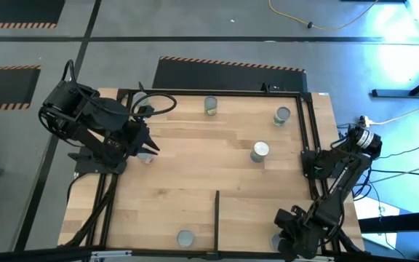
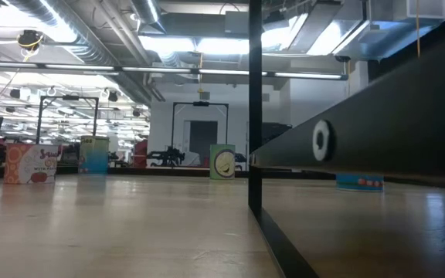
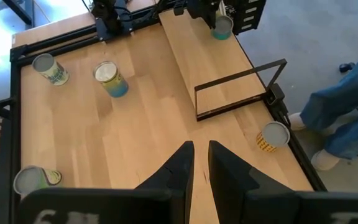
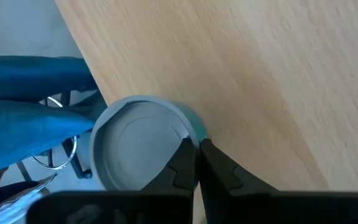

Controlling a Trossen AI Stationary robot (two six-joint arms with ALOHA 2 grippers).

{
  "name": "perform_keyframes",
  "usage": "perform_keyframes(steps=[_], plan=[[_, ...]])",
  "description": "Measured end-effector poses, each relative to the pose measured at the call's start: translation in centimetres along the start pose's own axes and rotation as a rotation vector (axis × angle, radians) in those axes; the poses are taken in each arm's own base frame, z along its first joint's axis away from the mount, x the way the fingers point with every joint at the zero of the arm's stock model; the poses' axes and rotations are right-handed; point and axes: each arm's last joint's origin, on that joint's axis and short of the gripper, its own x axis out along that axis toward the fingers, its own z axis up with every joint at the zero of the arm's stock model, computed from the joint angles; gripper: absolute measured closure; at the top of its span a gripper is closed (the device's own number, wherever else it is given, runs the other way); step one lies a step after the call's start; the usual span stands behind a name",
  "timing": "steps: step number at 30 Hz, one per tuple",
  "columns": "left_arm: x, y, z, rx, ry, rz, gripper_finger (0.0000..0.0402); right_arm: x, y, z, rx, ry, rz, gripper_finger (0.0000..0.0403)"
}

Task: Pick and place cans onto a shelf
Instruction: Put the canned tuna on the shelf

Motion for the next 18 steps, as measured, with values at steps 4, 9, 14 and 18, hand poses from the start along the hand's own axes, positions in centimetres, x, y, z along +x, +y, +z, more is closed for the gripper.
perform_keyframes(steps=[4, 9, 14, 18], plan=[[0.04, 0.01, 0.02, -0.001, 0.001, 0.004, 0.0361, 0.15, -0.06, -0.03, -0.002, 0.002, -0.013, 0.0392], [0.11, 0.0, 0.04, -0.016, 0.002, 0.004, 0.0361, 0.12, -0.34, -0.02, -0.006, 0.003, -0.044, 0.0392], [0.11, 0.0, 0.04, -0.025, 0.002, 0.003, 0.036, 0.14, -0.38, 0.04, -0.005, 0.004, -0.048, 0.0392], [0.11, 0.0, 0.04, -0.025, 0.002, 0.003, 0.036, 0.15, -0.45, 0.03, -0.006, 0.006, -0.054, 0.0388]])
